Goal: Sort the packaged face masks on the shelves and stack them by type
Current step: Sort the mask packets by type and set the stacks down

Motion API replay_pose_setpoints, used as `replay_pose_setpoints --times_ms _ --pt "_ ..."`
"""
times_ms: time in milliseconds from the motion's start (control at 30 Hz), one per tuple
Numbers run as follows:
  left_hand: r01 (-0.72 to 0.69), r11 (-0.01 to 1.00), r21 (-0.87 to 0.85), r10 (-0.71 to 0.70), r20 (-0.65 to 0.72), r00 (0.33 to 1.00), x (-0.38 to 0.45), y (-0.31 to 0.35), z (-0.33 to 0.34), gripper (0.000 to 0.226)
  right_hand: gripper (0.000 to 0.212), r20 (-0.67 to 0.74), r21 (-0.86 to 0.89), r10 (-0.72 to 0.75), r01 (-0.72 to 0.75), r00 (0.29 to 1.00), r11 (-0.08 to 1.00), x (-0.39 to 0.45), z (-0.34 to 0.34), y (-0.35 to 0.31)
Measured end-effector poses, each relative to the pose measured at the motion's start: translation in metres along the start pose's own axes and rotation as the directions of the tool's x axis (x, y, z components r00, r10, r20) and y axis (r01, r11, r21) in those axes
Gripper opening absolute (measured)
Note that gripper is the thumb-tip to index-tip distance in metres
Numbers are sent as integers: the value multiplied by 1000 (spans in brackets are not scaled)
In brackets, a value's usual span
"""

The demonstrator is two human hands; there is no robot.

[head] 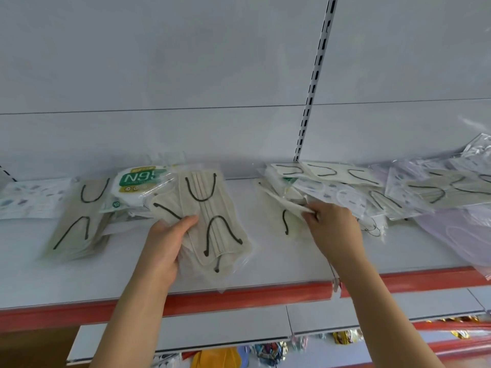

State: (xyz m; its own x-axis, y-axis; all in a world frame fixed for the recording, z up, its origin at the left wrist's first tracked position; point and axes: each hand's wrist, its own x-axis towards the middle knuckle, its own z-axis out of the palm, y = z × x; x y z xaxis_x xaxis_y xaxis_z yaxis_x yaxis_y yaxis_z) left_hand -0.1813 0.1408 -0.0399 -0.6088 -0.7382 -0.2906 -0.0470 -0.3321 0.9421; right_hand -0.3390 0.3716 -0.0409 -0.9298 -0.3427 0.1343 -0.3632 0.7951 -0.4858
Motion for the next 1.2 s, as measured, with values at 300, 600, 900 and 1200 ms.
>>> replay_pose_setpoints --times_ms 300,600,900,1200 --pt "-84 994 75 89 -66 994 -10 3 4 14 25 185 127 -203 181 962 975 -26 1 -28" --pt "-144 986 -80 142 -25 990 -13 23 47 14 47 -157 -13 -72 71 985 997 3 -50 46" --pt "-34 996 84 11 264 965 -33 0 118 12 21 -451 57 155 -145 879 988 -5 -80 83" --pt "111 990 83 -135 423 896 -46 -9 131 82 27 -193 155 -635 663 748 733 -59 -18 8"
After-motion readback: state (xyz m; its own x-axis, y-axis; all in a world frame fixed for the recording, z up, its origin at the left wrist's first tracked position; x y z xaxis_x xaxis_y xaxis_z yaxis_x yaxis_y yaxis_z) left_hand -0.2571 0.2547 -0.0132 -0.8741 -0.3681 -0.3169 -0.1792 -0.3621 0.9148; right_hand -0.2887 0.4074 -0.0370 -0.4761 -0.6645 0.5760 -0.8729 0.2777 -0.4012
